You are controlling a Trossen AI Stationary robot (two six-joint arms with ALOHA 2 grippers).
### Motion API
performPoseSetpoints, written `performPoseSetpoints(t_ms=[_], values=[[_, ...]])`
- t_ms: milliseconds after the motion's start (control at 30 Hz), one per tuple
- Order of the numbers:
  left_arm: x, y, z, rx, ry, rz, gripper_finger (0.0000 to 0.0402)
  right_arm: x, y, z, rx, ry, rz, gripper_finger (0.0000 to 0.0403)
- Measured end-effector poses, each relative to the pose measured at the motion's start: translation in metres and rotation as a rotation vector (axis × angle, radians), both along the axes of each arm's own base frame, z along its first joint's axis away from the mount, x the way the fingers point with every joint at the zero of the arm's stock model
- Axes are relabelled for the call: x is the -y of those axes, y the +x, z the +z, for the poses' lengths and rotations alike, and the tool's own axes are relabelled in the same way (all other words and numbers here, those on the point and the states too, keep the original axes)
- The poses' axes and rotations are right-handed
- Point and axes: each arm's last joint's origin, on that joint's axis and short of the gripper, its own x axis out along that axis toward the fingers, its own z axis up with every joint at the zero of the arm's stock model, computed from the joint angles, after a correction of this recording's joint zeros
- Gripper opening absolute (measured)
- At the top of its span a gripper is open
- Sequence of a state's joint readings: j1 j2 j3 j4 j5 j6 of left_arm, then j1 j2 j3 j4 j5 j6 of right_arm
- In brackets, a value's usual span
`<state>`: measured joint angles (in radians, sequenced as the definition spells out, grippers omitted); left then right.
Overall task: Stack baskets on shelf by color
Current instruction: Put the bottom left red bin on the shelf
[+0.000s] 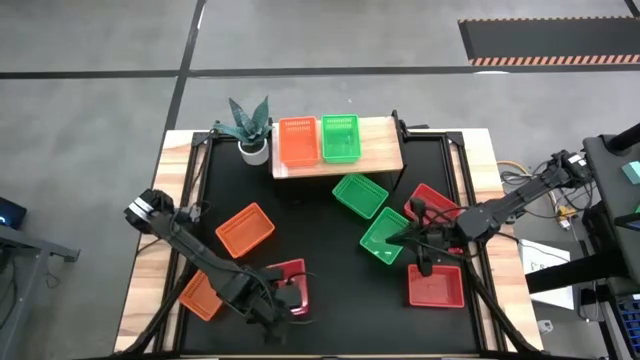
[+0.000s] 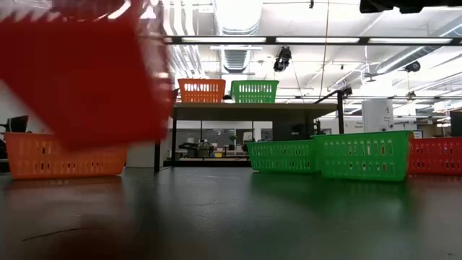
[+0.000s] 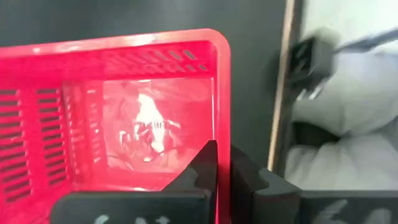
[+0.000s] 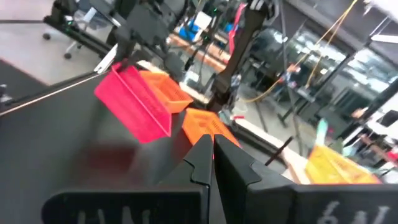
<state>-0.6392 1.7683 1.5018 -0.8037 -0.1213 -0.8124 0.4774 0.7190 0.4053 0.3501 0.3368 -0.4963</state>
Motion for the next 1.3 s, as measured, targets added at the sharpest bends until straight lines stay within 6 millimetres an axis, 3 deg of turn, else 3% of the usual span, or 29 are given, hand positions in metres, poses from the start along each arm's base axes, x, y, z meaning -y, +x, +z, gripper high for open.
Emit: performPoseSetpoints(t_ms=[333,533,867,1300], values=[[-0.024,0.029,0.059,0.248,0.099,-0.065,0.0,0.02,-0.019,-0.012,0.116,0.023,-0.028,0.0009],[-0.043,0.042,0.076,0.301,0.12,-0.049,0.0,0.028,-0.032,-0.016,0.121,0.115,-0.022,0.0009],[-0.071,0.076,0.101,0.417,0.284,-0.166,0.0,0.031,-0.044,-0.009,0.162,0.155,0.029,0.0009],[-0.154,0.11,0.128,0.591,0.574,-0.11,0.0,0.037,-0.063,0.002,0.256,0.17,0.049,0.0009]])
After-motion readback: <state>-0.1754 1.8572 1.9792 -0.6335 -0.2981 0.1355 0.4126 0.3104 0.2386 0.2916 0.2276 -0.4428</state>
